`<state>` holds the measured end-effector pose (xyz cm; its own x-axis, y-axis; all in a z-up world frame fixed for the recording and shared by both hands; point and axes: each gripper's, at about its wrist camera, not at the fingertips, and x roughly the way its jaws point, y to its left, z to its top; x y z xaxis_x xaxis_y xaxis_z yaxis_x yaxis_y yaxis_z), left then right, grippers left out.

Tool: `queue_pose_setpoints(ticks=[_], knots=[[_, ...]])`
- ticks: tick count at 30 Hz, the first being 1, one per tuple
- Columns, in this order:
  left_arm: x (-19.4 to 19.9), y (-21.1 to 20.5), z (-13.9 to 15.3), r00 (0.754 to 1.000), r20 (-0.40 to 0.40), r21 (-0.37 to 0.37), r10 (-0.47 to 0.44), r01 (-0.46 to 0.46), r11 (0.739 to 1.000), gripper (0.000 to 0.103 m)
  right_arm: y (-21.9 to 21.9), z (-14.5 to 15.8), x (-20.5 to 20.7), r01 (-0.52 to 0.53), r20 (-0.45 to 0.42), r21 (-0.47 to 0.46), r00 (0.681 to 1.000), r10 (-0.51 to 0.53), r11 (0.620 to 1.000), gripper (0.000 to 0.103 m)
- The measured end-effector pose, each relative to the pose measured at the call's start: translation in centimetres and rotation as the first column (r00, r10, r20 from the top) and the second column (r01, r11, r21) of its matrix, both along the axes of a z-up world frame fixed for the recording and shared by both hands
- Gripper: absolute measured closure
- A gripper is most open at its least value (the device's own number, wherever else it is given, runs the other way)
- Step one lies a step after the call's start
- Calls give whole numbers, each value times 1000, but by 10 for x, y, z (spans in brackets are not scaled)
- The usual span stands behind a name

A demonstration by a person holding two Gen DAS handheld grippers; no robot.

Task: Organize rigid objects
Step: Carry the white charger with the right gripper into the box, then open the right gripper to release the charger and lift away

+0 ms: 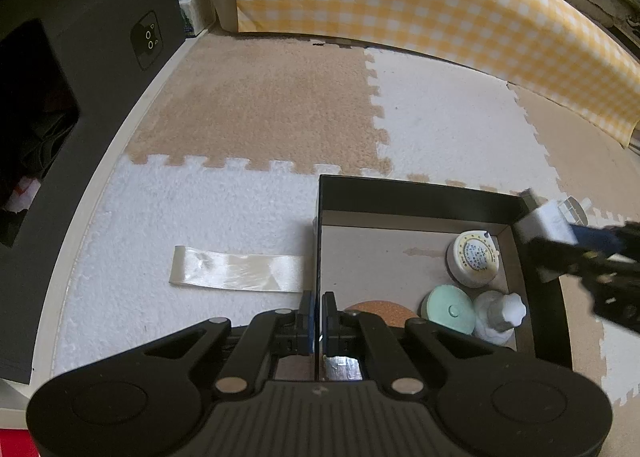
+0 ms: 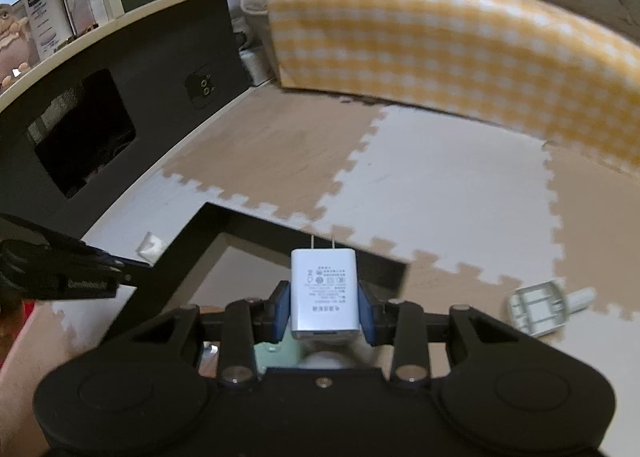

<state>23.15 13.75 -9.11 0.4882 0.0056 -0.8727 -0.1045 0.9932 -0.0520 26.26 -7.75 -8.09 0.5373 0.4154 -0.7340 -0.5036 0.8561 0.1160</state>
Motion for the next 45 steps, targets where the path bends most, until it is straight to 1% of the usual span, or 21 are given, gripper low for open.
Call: queue_pose_setpoints(ticks=[4,9,13,15,19,27,31,32,36,37,40,42,44,45], knots=[[0,0,0,1000,1,-8,2,-2,1000,101,22,-11,6,28,-48,15,998,-27,999,67],[0,4,2,1000,1,-30,9,-8,1000,101,48,-29,18,103,-111,9,989,-101,995,67],[0,4,2,1000,4,-36,10,-10,999,101,57,-42,25,163,-138,-5,977,-163,987,67],[0,6,2,1000,4,-41,12,-12,999,101,60,-47,27,172,-155,-12,973,-172,985,67],[0,6,2,1000,5,-42,12,-12,999,101,68,-56,27,174,-159,-38,971,-178,984,67],[1,6,2,1000,5,-40,11,-11,999,101,71,-68,29,203,-175,-51,962,-209,978,67],[1,5,1,1000,5,-37,10,-10,999,101,69,-69,29,207,-179,-50,961,-213,977,66],[1,6,2,1000,5,-39,11,-11,999,101,69,-69,29,208,-178,-50,961,-213,977,65],[1,6,2,1000,5,-39,11,-11,999,101,70,-67,28,199,-181,-48,962,-204,979,53],[1,6,2,1000,5,-39,12,-11,999,101,70,-66,27,198,-180,-47,963,-203,979,51],[1,6,2,1000,5,-39,12,-11,999,101,71,-62,25,198,-185,-33,962,-201,980,41],[1,6,1,1000,5,-40,12,-12,999,101,70,-58,22,205,-186,-15,961,-204,979,29],[1,6,2,1000,5,-39,11,-11,999,101,68,-52,20,212,-184,4,961,-207,977,24],[1,6,2,1000,6,-38,11,-10,999,101,67,-49,18,215,-186,18,960,-208,976,24]])
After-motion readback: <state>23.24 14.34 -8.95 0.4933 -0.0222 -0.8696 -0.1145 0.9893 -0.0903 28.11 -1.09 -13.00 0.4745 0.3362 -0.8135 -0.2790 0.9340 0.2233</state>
